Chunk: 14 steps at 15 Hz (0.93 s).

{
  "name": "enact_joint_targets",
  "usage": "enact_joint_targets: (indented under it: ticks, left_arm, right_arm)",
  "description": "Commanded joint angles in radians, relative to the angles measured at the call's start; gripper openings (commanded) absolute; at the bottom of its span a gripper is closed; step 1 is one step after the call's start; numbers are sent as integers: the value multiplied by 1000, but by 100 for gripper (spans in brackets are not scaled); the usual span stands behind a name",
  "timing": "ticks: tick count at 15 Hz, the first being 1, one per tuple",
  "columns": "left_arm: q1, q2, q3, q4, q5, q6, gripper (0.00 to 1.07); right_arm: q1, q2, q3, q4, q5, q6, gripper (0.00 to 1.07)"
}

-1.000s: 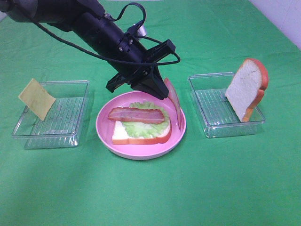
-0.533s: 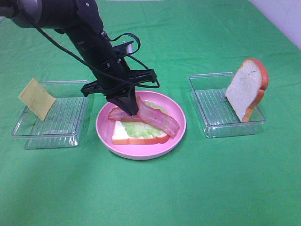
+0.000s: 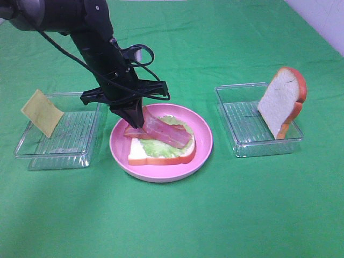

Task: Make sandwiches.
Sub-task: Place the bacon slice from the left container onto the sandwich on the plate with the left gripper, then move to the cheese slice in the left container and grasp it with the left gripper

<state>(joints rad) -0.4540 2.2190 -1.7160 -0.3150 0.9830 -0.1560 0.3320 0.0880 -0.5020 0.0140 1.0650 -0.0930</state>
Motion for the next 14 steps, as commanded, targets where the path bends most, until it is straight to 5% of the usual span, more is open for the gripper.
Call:
enact_joint_targets:
  ticks: [1,3,4,5,9,14]
  left_arm:
    - [-2,-2,-3,-1,11,-11,1]
    - [-2,-6,-3,-1,18,-11,24]
    - [-2,-16,-3,-1,16,-7,46]
    - [-2,-39,-12,0,20,66,68]
    - [-2,-78,-92,55,72,60,68]
    - [-2,-115,-255,296,291,-85,68]
  right_arm:
    - [0,-12,0,-2,-9,2,80]
    - [0,-12,0,-2,-9,2,80]
    - [0,-12,0,-2,-9,2,80]
    - [0,-12,0,-2,-9,2,80]
    - [0,-12,0,-2,-9,2,80]
    - [0,-12,0,-2,-9,2,80]
